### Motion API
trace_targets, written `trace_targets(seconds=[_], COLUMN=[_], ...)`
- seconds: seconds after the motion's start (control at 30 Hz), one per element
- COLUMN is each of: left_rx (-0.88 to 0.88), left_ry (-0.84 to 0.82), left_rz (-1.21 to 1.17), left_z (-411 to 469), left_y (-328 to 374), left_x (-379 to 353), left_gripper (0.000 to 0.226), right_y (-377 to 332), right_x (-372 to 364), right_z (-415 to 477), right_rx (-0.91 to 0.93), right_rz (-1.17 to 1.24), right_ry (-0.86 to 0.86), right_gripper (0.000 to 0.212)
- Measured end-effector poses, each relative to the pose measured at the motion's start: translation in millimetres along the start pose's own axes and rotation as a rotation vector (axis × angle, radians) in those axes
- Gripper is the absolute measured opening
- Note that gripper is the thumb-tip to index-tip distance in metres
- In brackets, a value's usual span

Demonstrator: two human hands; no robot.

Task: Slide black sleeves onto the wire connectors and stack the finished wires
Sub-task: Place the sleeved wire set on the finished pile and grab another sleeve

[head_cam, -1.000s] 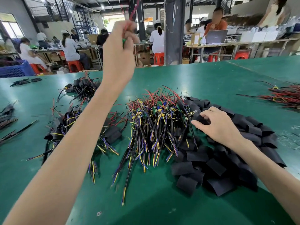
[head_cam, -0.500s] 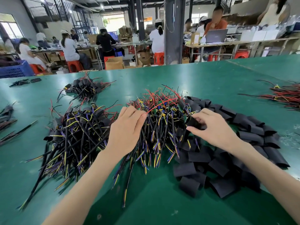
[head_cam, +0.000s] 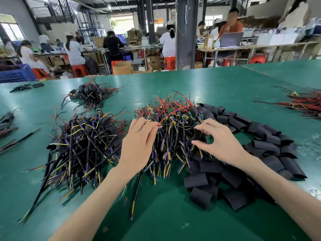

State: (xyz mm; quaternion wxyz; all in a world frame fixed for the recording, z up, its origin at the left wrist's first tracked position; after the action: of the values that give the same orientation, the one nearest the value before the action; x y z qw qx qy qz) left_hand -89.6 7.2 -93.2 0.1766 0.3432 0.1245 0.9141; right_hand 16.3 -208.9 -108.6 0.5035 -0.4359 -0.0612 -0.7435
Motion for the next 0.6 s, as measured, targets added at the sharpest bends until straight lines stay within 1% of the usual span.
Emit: trace_targets(seconds=[0.13,0.23,0.4,0.6], left_rx=[-0.036,-0.075,-0.129,-0.198], left_ry=[-0.006,-0.013,-0.03,-0.031], left_rz=[0.045,0.083,0.117,0.226], left_z=[-2,-4,-4,-3], left_y=[-2,-4,-7,-11], left_x=[-3,-5,-6,-4], left_gripper=[0.037,0.029,0.032,0.017], right_y=[-2,0,5,5], right_x=[0,1,4,5], right_z=[0,1,3,3], right_rx=[-0.008,-0.051,-0.095,-0.087], right_rz=[0.059,0.106,0.174,0.216], right_ry=[0.023,0.058,0.11,0.096], right_gripper=[0.035,0.037,0.038,0.038])
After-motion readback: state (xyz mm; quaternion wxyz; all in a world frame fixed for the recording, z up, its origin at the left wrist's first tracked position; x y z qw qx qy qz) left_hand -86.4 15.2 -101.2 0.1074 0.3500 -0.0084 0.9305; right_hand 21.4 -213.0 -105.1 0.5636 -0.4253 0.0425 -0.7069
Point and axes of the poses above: each hand's wrist, its own z-axis towards the middle knuckle, its own x-axis out of the back of the hand, y = z × x, the point moved 1 cm from there along z, towards the middle knuckle, and after that the axes turned 1 degree about y, right-handed, at the moved point
